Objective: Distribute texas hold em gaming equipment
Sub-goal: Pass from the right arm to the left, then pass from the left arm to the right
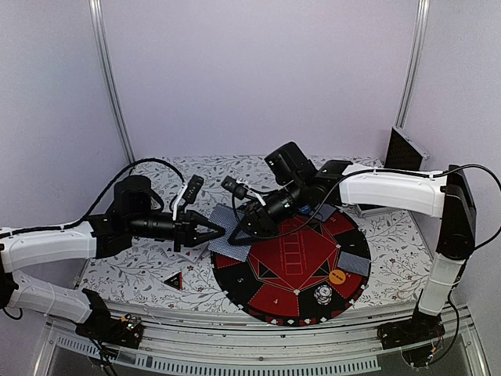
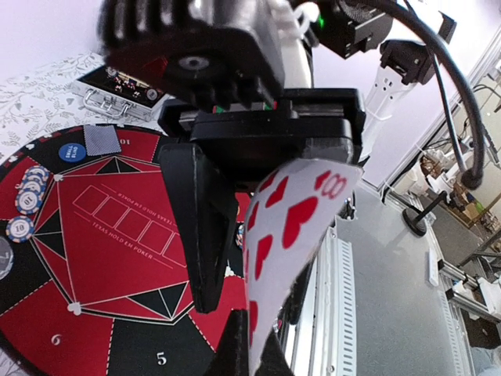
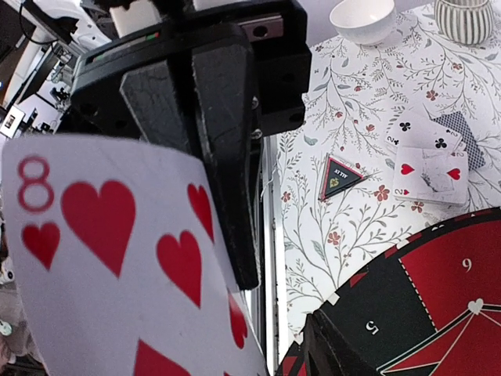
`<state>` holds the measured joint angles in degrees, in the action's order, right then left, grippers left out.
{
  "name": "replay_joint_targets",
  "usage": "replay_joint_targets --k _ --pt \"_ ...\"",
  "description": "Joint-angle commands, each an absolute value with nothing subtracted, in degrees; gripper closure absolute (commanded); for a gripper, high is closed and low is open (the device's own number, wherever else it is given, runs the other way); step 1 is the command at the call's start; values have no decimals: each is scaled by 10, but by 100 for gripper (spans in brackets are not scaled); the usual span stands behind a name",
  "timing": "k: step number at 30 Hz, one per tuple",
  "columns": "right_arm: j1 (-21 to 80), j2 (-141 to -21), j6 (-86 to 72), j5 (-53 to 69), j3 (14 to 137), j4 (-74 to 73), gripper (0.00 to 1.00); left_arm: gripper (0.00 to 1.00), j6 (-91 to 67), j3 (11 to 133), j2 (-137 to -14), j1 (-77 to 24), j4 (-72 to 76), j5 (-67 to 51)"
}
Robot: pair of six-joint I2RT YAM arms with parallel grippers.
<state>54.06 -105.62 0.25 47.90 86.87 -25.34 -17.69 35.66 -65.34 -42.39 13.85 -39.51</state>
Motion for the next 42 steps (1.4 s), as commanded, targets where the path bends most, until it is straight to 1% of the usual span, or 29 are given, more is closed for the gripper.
replay_joint_targets --k 1,3,9,13,17,20,26,27,31,33,34,36,38,42 --pt "541 -1019 6 469 838 -223 54 100 -196 344 -635 -423 189 -375" --pt "536 -998 4 474 809 -193 51 100 -196 337 -626 -424 197 -366" --pt "520 -966 -61 483 752 -99 49 100 -211 318 -613 -423 231 -362" --pt "512 -948 -82 478 724 -33 42 100 -222 313 -609 -423 245 -365" --pt "507 -934 -169 471 647 131 40 100 -239 305 -600 -424 276 -353" --pt "507 -935 -228 462 619 212 40 100 -246 305 -600 -424 283 -355" --pt "509 -950 -250 481 629 266 49 100 -243 302 -597 -424 282 -353" --pt "508 -954 -252 483 633 270 52 100 -243 303 -598 -424 283 -353" --pt "508 -975 -263 498 652 280 71 100 -244 306 -596 -425 283 -353" --pt "509 -978 -265 504 656 280 79 100 -245 306 -595 -425 284 -353" --pt "509 -977 -265 505 655 280 86 100 -244 306 -595 -425 283 -352" --pt "510 -974 -261 510 654 279 95 100 -242 305 -594 -425 282 -350" --pt "509 -970 -259 513 652 277 98 100 -241 305 -593 -425 282 -348" --pt "509 -965 -250 513 649 262 98 100 -243 305 -592 -426 286 -348"
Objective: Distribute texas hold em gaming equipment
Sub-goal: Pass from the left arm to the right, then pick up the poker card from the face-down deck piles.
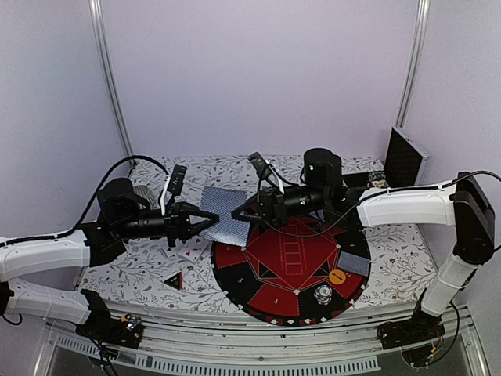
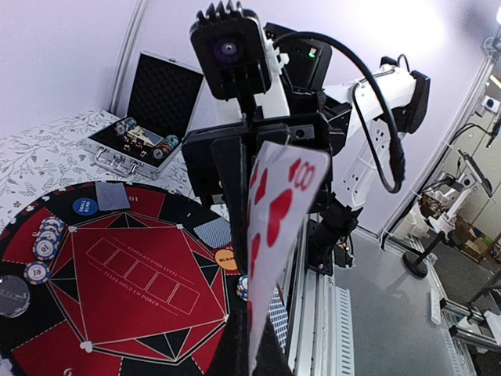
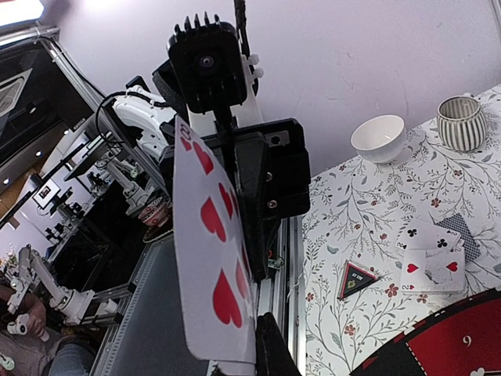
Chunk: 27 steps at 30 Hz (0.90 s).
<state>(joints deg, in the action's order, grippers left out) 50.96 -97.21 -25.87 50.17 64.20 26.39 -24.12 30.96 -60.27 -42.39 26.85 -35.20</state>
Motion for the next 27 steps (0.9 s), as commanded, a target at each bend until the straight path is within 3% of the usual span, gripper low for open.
replay_joint_targets --k 1,2,3,5,7,10,13,16,22,27 --pt "509 -964 -249 514 649 256 98 100 -244 305 -592 -426 286 -347" --pt "509 -964 -246 513 649 251 98 100 -244 305 -592 -426 284 -343" --pt "509 -963 -245 512 650 244 98 94 -243 305 -593 -426 281 -337" --pt "510 -960 -236 511 654 225 98 68 -233 308 -594 -426 265 -328" --pt "509 -955 -224 510 657 204 98 57 -224 313 -593 -426 245 -319" --pt "509 -950 -209 515 662 176 98 48 -209 319 -584 -425 227 -307" --pt "509 -949 -196 521 665 151 98 47 -201 326 -583 -425 227 -314" --pt "510 -951 -186 537 673 130 98 54 -203 333 -600 -425 219 -325" --pt "509 -968 -152 539 678 75 98 100 -215 329 -616 -426 240 -330" --pt "483 -987 -102 504 653 31 98 100 -186 323 -645 -426 234 -256"
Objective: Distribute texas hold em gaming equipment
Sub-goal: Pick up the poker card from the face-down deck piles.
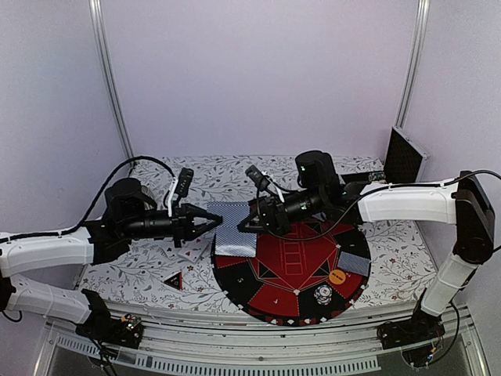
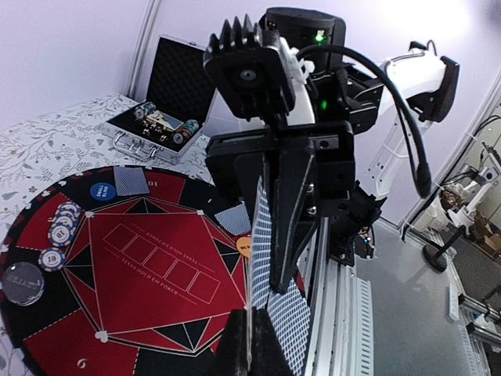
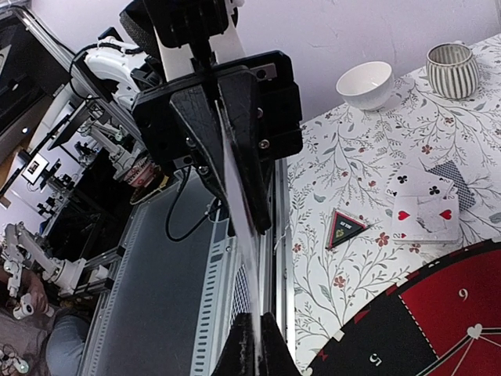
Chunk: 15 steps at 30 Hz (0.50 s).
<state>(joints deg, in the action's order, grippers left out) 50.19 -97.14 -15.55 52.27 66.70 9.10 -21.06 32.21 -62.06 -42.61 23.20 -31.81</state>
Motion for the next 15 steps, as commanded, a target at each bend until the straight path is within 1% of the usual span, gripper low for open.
replay_joint_targets --k 1,8,15 --pt "478 -992 -94 489 645 26 98 100 -177 324 -659 -426 232 -245" --pt "467 -1038 -59 435 584 23 98 100 -160 314 -770 -429 271 -193" --pt "459 -1070 -55 413 524 41 97 100 -146 319 -815 -423 288 -150"
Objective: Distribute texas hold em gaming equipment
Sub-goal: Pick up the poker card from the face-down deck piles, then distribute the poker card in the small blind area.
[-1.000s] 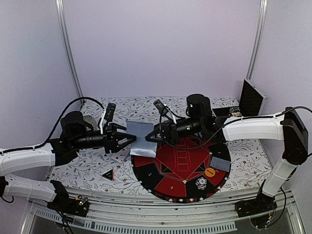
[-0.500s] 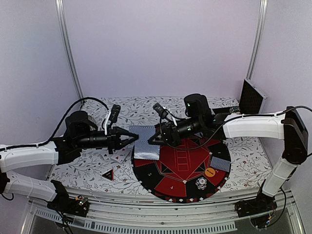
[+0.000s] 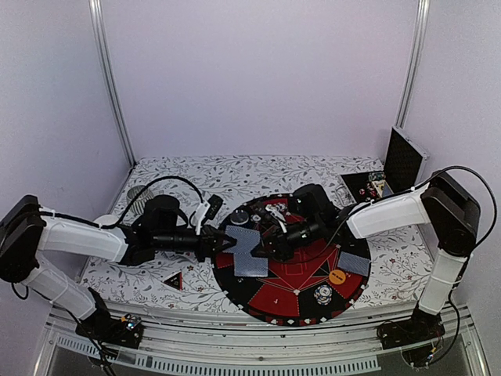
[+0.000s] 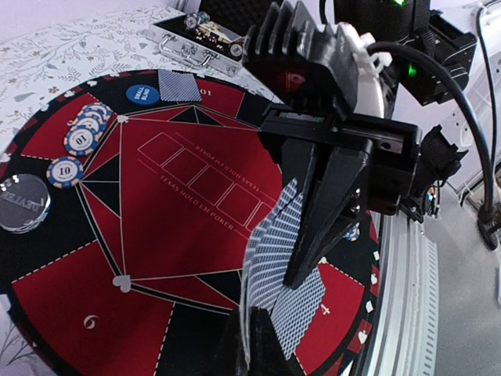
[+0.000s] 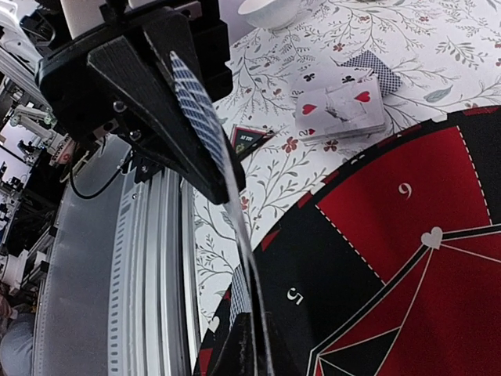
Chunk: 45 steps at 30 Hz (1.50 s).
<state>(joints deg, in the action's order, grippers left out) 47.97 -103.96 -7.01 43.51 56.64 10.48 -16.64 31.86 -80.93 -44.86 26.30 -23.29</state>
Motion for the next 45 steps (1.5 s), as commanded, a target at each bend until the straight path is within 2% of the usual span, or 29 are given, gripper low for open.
replay_joint_targets --k 1,13,20,24,28,30,36,45 --pt "458 -1073 -54 412 520 44 97 100 -145 320 -817 -421 285 -148" --pt "444 -1075 -51 418 501 46 98 100 -116 315 -800 -411 243 -121" --pt "331 -952 -99 459 507 41 98 100 -123 315 -714 -397 181 -72" --pt "259 -904 -116 439 539 -20 98 100 -133 312 -654 -393 142 -54" --pt "161 -881 -179 324 572 -97 98 100 -159 318 -610 -392 97 0" --pt "146 -852 -273 269 533 -55 98 100 -195 324 -596 -391 70 51" --pt "236 -768 -615 -3 361 176 98 100 -289 308 -566 -391 73 111" --pt "267 -886 -793 -144 389 219 98 100 -297 276 -535 -390 99 93"
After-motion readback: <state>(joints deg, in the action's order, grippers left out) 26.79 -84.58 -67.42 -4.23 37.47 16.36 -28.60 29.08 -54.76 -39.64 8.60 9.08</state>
